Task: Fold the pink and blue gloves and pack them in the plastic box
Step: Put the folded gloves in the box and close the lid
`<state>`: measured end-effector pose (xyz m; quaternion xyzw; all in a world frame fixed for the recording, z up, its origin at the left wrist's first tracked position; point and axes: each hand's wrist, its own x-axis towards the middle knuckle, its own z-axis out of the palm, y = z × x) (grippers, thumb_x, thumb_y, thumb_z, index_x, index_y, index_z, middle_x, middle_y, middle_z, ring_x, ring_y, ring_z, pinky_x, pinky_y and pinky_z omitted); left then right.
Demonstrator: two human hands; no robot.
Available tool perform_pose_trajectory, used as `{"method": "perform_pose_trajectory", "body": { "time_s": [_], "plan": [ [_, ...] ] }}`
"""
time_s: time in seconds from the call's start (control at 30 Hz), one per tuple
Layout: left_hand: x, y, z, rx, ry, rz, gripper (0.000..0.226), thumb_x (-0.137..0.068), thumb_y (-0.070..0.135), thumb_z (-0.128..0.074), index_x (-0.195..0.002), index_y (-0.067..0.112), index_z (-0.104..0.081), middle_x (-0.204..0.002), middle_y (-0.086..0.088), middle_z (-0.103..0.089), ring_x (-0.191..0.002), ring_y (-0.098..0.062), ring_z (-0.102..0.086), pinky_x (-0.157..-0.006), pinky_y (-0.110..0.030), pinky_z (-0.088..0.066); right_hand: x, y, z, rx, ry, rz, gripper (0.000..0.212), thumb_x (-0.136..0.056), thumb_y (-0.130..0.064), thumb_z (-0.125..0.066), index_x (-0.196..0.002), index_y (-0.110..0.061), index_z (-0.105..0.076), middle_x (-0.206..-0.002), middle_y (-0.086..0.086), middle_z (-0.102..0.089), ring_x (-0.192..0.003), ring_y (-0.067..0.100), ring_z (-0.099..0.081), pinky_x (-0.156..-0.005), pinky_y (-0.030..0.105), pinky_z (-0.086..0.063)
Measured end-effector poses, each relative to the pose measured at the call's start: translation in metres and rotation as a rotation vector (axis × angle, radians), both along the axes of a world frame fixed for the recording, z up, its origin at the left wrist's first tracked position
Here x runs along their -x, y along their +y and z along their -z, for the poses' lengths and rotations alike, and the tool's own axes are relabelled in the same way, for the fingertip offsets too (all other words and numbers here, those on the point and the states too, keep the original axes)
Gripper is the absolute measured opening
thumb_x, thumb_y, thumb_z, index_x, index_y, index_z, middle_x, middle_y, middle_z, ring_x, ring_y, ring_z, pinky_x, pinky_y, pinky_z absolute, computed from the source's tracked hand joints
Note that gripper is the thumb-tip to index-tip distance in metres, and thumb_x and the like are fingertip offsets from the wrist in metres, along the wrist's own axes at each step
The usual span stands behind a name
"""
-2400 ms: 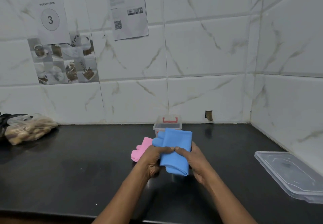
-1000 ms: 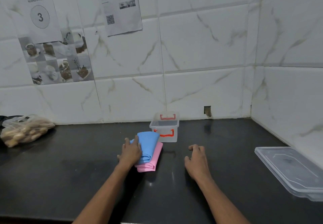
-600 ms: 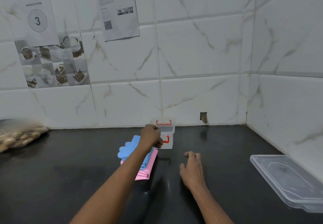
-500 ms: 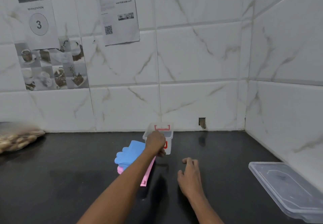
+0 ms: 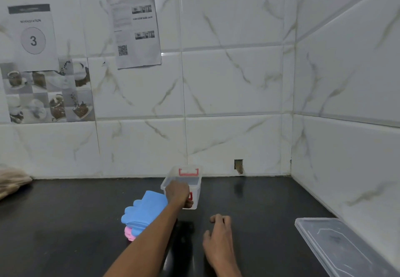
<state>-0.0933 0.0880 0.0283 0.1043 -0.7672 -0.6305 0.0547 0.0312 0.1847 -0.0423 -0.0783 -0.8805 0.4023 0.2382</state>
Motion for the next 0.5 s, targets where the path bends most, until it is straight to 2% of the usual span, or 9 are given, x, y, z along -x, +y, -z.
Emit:
{"method": "perform_pose_trajectory", "body": {
  "time_s": [0.13, 0.27, 0.33, 0.4, 0.47, 0.5],
  "plan": [
    [-0.008, -0.001, -0.005, -0.003, 0.038, 0.020, 0.024, -0.096, 0.012, -0.044, -0.074, 0.007, -0.050, -0.074, -0.028, -0.068, -0.045, -0.034, -0.068, -0.040, -0.032, -0.054, 0.000, 0.002, 0.001, 0.068, 0.014, 0.017, 0.024, -0.087, -0.010, -0.058, -0.110, -0.014, -0.050, -0.119, 0.000, -0.039, -0.093, 0.013, -0.054, -0.086, 0.020, -0.042],
    [-0.016, -0.002, -0.019, 0.011, 0.088, 0.083, 0.021, -0.091, 0.011, -0.048, -0.076, -0.002, -0.055, -0.058, -0.026, -0.068, -0.044, -0.034, -0.068, -0.038, -0.027, -0.051, 0.001, 0.007, -0.006, 0.234, 0.052, 0.088, 0.029, -0.092, -0.024, -0.059, -0.118, -0.013, -0.052, -0.121, 0.004, -0.046, -0.092, 0.014, -0.053, -0.079, 0.021, -0.038],
    [-0.022, -0.005, -0.026, 0.082, 0.095, 0.150, 0.024, -0.089, 0.013, -0.050, -0.083, -0.009, -0.058, -0.054, -0.024, -0.067, -0.043, -0.033, -0.068, -0.038, -0.026, -0.050, 0.000, 0.014, -0.013, 0.400, 0.090, 0.166, 0.035, -0.094, -0.031, -0.056, -0.123, -0.011, -0.052, -0.122, 0.007, -0.050, -0.093, 0.014, -0.049, -0.080, 0.024, -0.036],
    [-0.029, -0.010, -0.030, 0.210, 0.104, 0.240, 0.026, -0.090, 0.016, -0.052, -0.088, -0.009, -0.060, -0.056, -0.021, -0.069, -0.046, -0.031, -0.069, -0.040, -0.026, -0.052, 0.001, 0.028, -0.022, 0.520, 0.168, 0.219, 0.041, -0.096, -0.035, -0.051, -0.127, -0.009, -0.050, -0.121, 0.009, -0.054, -0.091, 0.015, -0.049, -0.079, 0.026, -0.036],
    [-0.037, -0.017, -0.031, 0.305, 0.114, 0.325, 0.025, -0.090, 0.017, -0.052, -0.085, -0.006, -0.060, -0.059, -0.021, -0.070, -0.046, -0.029, -0.069, -0.043, -0.026, -0.054, 0.005, 0.049, -0.034, 0.569, 0.222, 0.225, 0.046, -0.097, -0.039, -0.046, -0.130, -0.007, -0.048, -0.121, 0.011, -0.057, -0.098, 0.020, -0.054, -0.084, 0.031, -0.041],
    [-0.041, -0.021, -0.032, 0.340, 0.122, 0.361, 0.025, -0.091, 0.017, -0.052, -0.086, -0.005, -0.061, -0.060, -0.021, -0.071, -0.045, -0.027, -0.068, -0.044, -0.027, -0.054, 0.009, 0.062, -0.040, 0.564, 0.226, 0.226, 0.049, -0.097, -0.040, -0.045, -0.131, -0.005, -0.047, -0.123, 0.013, -0.057, -0.105, 0.024, -0.054, -0.091, 0.036, -0.043]
  ]
}}
